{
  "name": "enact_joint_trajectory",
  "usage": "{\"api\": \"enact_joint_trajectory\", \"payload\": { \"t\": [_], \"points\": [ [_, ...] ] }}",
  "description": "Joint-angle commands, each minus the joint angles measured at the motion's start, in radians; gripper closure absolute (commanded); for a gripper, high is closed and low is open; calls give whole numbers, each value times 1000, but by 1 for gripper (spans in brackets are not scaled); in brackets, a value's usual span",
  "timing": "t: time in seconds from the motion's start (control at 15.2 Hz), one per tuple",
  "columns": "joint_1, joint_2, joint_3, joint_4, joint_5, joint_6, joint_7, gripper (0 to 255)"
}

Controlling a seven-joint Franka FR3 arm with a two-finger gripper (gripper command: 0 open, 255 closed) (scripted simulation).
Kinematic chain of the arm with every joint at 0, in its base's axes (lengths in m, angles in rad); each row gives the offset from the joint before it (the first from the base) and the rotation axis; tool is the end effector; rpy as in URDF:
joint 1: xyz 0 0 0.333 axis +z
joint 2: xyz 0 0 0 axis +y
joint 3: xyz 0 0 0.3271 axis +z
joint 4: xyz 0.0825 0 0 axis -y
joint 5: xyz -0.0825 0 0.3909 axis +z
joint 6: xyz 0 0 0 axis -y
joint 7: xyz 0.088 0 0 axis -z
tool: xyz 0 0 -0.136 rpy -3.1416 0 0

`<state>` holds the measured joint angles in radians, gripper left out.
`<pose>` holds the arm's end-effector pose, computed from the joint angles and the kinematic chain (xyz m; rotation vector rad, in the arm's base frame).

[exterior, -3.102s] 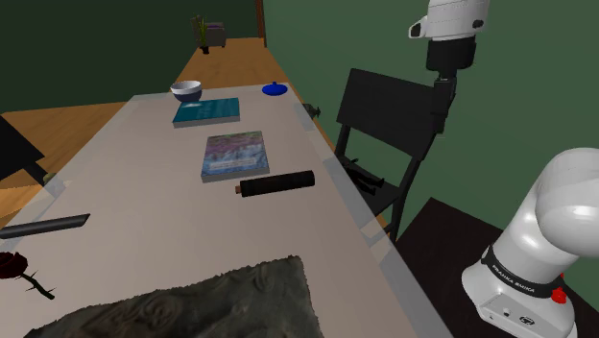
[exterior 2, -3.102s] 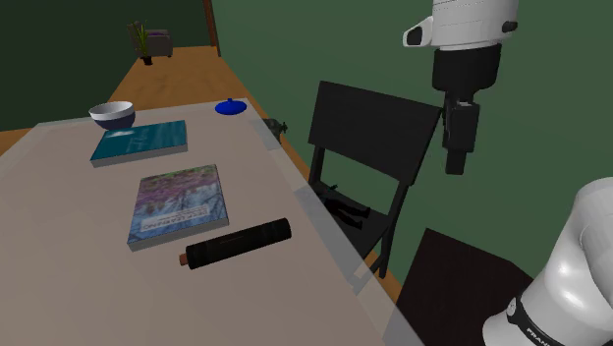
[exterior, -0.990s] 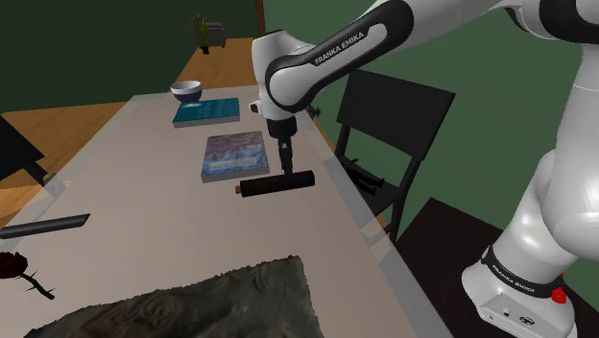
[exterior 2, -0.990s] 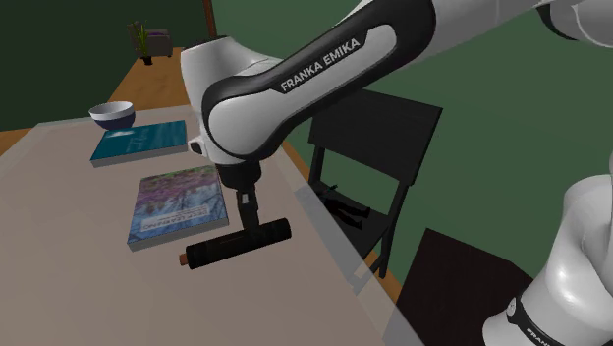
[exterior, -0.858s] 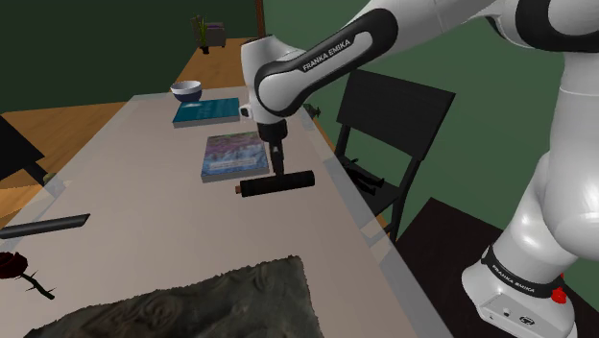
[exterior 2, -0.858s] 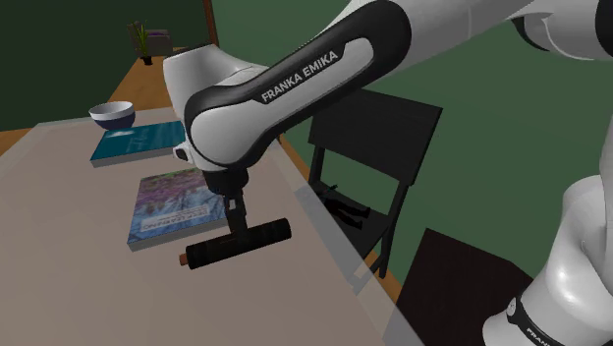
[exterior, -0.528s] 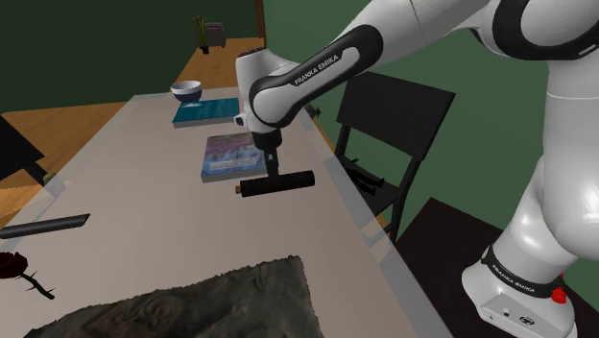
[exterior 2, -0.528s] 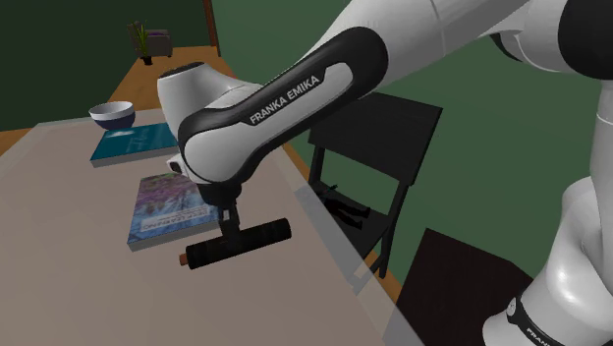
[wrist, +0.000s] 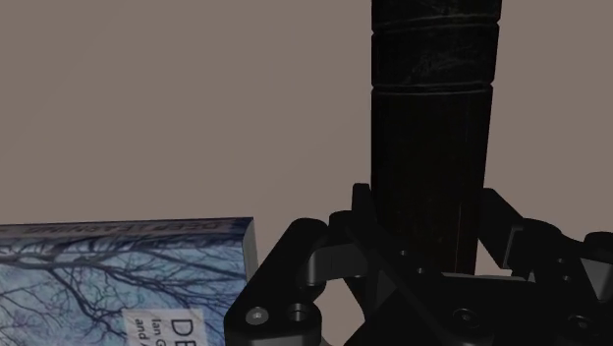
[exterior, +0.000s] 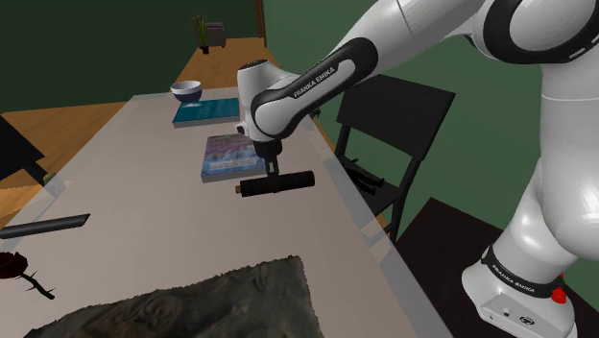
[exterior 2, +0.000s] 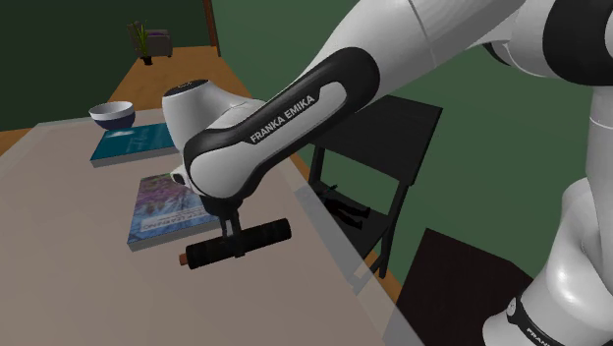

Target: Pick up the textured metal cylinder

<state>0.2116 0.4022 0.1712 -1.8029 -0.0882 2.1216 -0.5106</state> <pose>0.6023 0.2292 0.2969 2.8037 1.4095 -0.1205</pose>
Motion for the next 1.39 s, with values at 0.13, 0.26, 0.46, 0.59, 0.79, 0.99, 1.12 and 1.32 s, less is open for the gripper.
{"api": "enact_joint_trajectory", "payload": {
  "t": [0.13, 0.26, 0.46, 0.59, 0.79, 0.99, 1.12, 1.32],
  "points": [
    [0, 1, 0, 0, 0, 0, 0, 255],
    [0, 1, 0, 0, 0, 0, 0, 255],
    [-1, -7, 1, 3, 2, -10, -1, 255],
    [-1, -20, 2, 12, 5, -32, -3, 255],
    [-3, -38, 4, 28, 9, -66, -6, 255],
    [-3, -54, 5, 46, 13, -100, -9, 255],
    [-4, -65, 6, 59, 15, -123, -10, 255],
    [-4, -79, 7, 81, 19, -158, -13, 255]
  ]
}}
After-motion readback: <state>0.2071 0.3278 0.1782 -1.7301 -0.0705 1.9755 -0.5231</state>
